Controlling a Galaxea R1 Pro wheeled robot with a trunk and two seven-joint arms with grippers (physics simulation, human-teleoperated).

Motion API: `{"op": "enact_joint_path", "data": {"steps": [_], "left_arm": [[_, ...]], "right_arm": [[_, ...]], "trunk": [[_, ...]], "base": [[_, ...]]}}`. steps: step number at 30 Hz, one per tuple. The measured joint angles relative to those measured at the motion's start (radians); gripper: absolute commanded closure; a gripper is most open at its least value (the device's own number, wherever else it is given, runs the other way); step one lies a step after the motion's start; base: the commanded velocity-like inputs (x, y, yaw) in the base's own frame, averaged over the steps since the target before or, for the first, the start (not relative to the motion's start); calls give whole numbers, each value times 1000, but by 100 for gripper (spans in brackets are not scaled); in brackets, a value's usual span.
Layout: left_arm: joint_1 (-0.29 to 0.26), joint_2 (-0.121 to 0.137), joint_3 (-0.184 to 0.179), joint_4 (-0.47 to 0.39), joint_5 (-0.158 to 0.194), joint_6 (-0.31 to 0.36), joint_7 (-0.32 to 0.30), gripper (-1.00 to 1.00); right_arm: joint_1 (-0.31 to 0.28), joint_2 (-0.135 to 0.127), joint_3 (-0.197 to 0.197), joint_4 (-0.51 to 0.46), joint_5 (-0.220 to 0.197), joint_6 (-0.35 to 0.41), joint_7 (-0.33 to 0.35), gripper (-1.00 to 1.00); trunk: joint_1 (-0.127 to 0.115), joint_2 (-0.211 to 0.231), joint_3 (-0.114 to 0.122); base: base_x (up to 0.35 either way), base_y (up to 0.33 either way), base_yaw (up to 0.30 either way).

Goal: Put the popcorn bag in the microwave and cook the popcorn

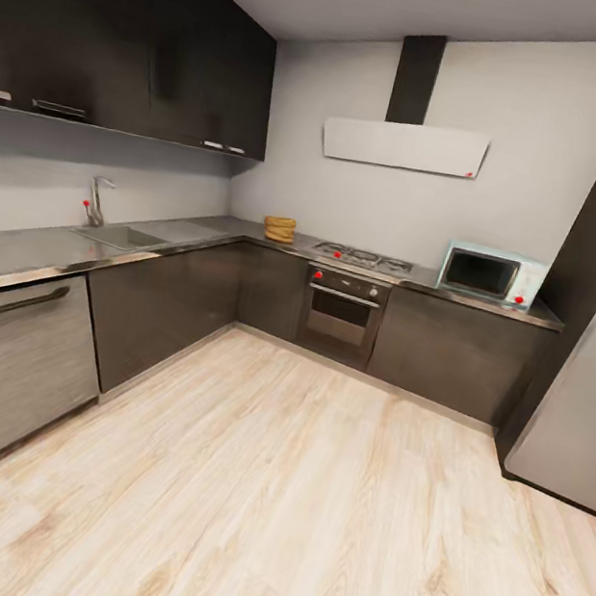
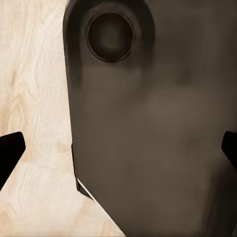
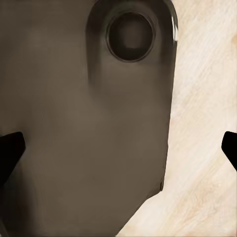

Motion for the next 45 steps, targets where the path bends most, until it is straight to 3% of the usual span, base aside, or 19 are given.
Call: {"op": "enact_joint_path", "data": {"steps": [15,35,45], "left_arm": [[1,2,18,-37,30,-5,-7,-100],[1,1,18,-37,31,-4,-7,-100],[1,1,18,-38,31,-4,-7,-100]], "right_arm": [[-1,1,3,1,1,-18,1,-100],[-1,3,2,1,-1,-34,-1,-100],[-1,3,-1,1,-4,-52,-1,-100]], "trunk": [[0,0,0],[-1,0,0],[0,0,0]], "base": [[4,0,0],[302,0,-4],[115,0,-214]]}}
